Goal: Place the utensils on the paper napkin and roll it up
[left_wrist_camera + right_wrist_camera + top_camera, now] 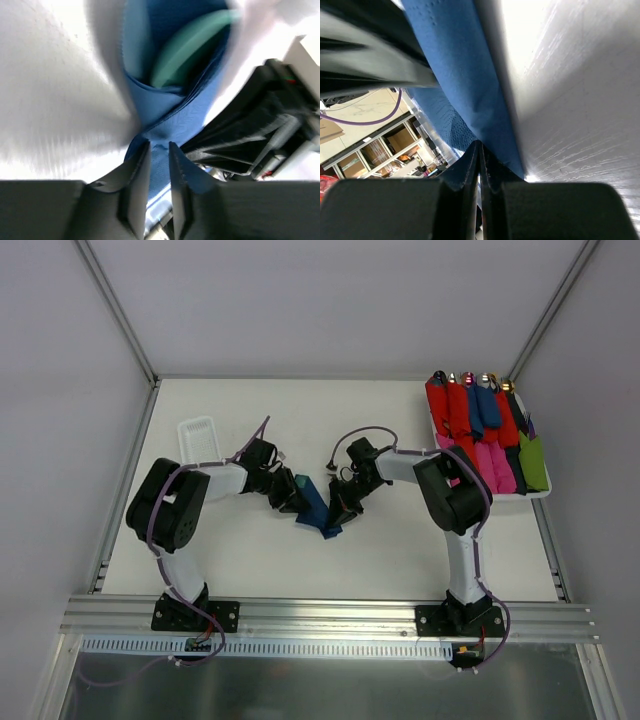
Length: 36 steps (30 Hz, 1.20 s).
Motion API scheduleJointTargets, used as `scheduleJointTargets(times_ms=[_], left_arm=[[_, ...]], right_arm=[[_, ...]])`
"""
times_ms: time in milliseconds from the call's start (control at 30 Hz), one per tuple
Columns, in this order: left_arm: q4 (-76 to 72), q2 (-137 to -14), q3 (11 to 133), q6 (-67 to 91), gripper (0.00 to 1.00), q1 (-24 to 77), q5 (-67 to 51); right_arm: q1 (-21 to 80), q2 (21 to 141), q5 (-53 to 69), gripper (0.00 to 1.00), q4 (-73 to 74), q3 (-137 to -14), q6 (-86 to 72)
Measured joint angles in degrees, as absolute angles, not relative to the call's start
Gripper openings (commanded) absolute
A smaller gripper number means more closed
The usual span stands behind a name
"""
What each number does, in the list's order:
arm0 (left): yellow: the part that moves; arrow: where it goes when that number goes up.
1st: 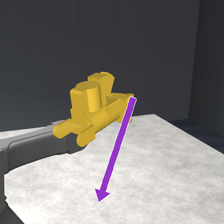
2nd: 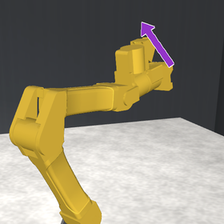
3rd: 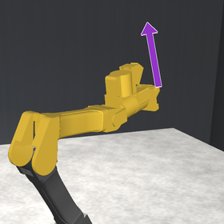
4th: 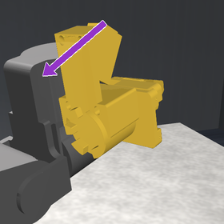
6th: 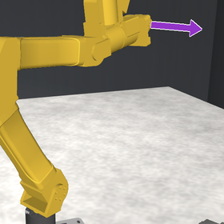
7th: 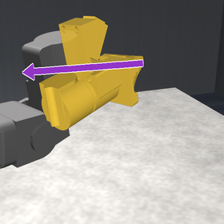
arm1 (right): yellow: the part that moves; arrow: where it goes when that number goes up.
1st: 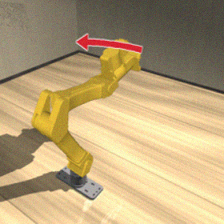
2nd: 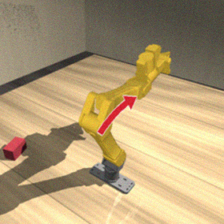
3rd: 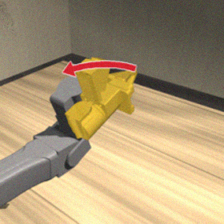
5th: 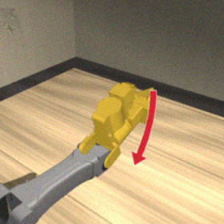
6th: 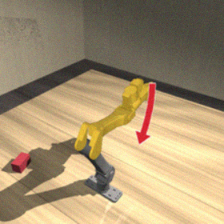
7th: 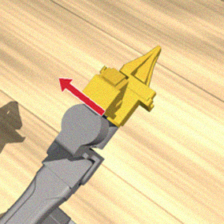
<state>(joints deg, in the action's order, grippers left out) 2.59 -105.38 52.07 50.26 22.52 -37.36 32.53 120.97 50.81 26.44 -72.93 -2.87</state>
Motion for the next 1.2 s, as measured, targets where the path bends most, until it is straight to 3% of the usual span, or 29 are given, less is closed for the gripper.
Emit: scheduleJointTargets(times_ms=[300,633,933,1200], left_arm=[[-1.06,-96.07,51.48,48.80,0.24,23.81,-36.03],[-6.72,-99.48,46.41,50.46,0.01,26.96,-36.99],[-9.63,-104.03,43.55,53.43,0.00,26.63,-37.45],[-13.72,-105.97,42.50,56.93,0.00,26.46,-39.05]], right_arm=[[32.47,121.54,51.70,0.06,26.85,-72.97,-2.74],[31.86,122.61,53.63,0.07,27.29,-73.34,-2.83],[31.31,122.85,54.24,0.07,27.77,-73.28,-2.74],[29.50,122.78,57.12,0.21,28.84,-72.62,0.45]])
